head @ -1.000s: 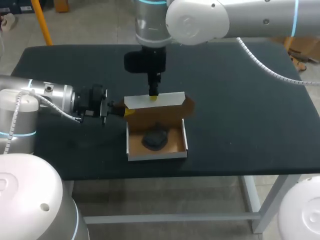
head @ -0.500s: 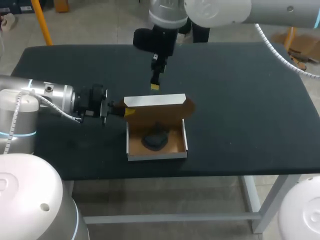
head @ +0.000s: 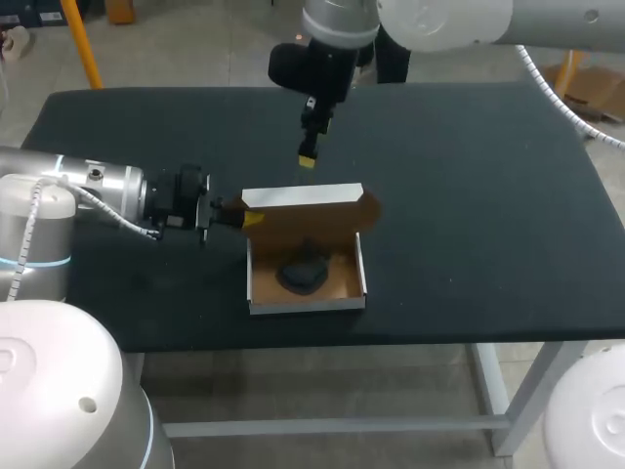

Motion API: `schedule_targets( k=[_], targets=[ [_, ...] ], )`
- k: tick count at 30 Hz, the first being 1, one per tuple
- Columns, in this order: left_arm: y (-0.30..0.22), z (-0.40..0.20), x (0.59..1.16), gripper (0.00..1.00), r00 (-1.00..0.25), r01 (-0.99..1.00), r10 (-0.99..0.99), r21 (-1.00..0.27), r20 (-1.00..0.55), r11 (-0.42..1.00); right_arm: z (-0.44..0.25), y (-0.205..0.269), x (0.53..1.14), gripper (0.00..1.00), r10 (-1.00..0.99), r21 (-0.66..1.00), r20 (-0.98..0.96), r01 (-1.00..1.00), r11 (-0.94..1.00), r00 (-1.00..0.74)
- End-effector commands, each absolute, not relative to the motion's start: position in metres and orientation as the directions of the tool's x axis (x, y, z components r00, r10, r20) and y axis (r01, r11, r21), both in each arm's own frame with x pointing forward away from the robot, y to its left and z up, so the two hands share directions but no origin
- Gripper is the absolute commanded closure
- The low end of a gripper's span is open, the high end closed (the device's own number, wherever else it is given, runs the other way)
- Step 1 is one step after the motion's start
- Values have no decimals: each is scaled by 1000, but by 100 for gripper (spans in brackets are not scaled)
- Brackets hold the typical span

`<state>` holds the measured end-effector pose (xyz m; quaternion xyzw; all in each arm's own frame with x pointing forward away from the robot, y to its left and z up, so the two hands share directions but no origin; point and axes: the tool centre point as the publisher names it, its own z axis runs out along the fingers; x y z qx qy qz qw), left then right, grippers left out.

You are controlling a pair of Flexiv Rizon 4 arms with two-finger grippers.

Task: Assemble the packaging by folding the flat box into shape, placing the metal phone stand inside, and closing the box properly

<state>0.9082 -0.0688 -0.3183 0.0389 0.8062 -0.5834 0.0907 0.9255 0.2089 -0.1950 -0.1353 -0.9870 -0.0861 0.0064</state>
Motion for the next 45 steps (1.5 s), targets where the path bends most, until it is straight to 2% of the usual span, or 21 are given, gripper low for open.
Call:
schedule_targets(
  k=[1,6,10,20,36,45],
  targets=[
    [-69,-320,908,100,-981,169,-41,-934,-192,315,-194,208,925,0,265,169,37,267,949,-964],
    [-68,-317,906,100,-966,225,-56,-930,-251,289,-195,206,928,0,352,151,66,358,922,-934],
    [-66,-318,902,100,-945,288,-68,-913,-320,288,-195,201,932,0,516,123,162,536,835,-841],
    [-65,-322,895,100,-893,389,-89,-858,-440,335,-203,185,927,0,732,54,221,757,651,-645],
    [-65,-327,893,100,-816,504,-91,-779,-571,373,-213,166,915,0,839,26,254,871,491,-481],
    [-68,-329,895,100,-751,574,-47,-687,-658,445,-216,163,911,0,845,29,257,877,479,-470]
  ],
)
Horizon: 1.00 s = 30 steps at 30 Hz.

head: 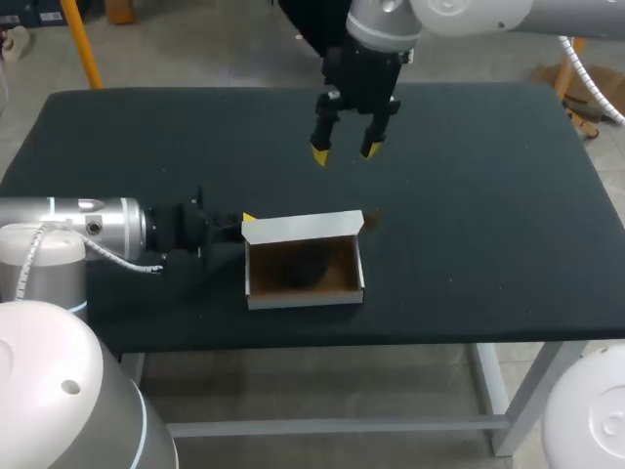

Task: Assemble the packaging by folding the flat box into shape, placing the metal phone stand inside, and closing the box properly

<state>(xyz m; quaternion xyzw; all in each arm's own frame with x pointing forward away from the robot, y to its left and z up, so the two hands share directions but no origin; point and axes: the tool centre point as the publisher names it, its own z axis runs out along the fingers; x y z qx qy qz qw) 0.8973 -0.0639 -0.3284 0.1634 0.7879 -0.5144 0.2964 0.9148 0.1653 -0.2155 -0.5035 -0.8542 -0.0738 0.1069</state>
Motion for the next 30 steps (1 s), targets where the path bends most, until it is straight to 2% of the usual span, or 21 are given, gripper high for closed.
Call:
schedule_targets(
  k=[1,19,30],
  targets=[
    [-68,-329,895,100,-751,574,-47,-687,-658,445,-216,163,911,0,845,29,257,877,479,-470],
    [-65,-330,895,100,-728,595,-48,-666,-684,450,-216,163,911,0,845,29,257,877,479,-470],
    [-63,-336,889,100,-661,657,-40,-603,-750,452,-224,150,907,0,941,-231,326,957,176,-94]
  ],
)
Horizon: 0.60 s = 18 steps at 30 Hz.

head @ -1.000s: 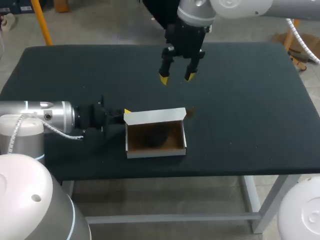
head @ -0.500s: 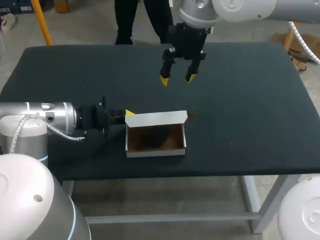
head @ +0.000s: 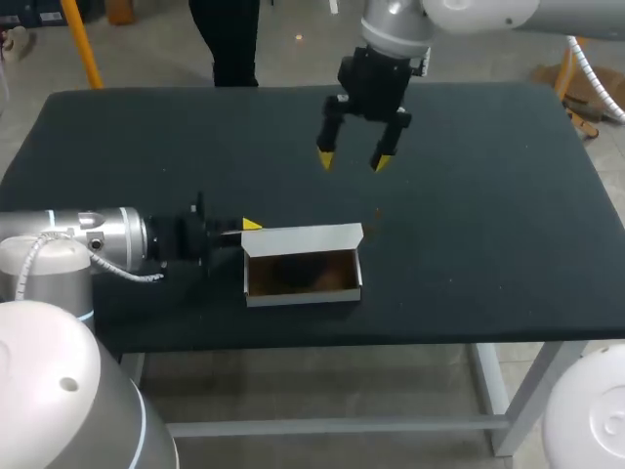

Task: Assemble the packaging by folding the flat box into shape, placing the metal phone stand inside, and closing the box properly

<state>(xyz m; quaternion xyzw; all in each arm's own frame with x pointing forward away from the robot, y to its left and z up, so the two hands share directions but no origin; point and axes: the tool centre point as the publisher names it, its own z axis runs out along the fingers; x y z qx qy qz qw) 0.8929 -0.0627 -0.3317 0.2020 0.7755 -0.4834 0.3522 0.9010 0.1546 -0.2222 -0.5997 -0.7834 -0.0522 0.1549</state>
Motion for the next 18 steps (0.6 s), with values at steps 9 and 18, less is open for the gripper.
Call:
schedule_targets(
  k=[9,18],
  targets=[
    [-63,-340,883,100,-621,688,-29,-562,-783,459,-243,139,892,0,938,-402,285,913,-68,195],
    [-63,-344,880,100,-594,715,-17,-538,-804,447,-243,139,892,0,938,-402,285,913,-68,195]
  ],
)
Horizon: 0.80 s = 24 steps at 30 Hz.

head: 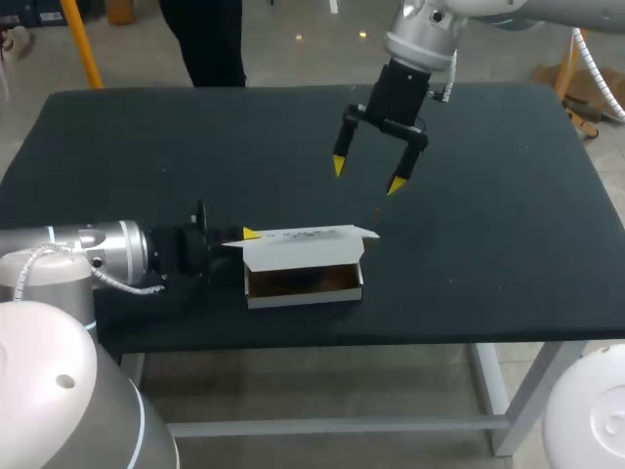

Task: Assemble the packaging by folding the flat box into shape, placing the metal phone stand inside, and closing the box properly

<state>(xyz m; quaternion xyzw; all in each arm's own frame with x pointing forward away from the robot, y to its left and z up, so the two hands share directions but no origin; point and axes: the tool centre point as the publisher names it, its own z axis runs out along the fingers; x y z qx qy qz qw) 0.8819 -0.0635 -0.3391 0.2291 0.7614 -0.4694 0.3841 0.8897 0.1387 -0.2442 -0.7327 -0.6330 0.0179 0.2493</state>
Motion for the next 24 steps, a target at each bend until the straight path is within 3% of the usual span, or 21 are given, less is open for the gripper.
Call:
schedule_targets(
  k=[1,17,19,21,24],
  targets=[
    [-64,-343,880,100,-588,720,-12,-530,-809,448,-243,139,892,0,938,-402,285,913,-68,195],
    [-66,-345,877,100,-544,757,10,-486,-839,436,-268,139,873,0,946,-436,287,900,-10,149],
    [-66,-345,877,100,-541,760,13,-483,-841,435,-271,138,871,21,944,-428,301,904,7,135],
    [-67,-346,877,100,-539,762,15,-480,-842,435,-275,137,869,52,941,-429,314,903,22,126],
    [-66,-347,878,100,-537,763,15,-478,-843,435,-281,137,867,59,939,-440,324,897,37,119]
  ],
)
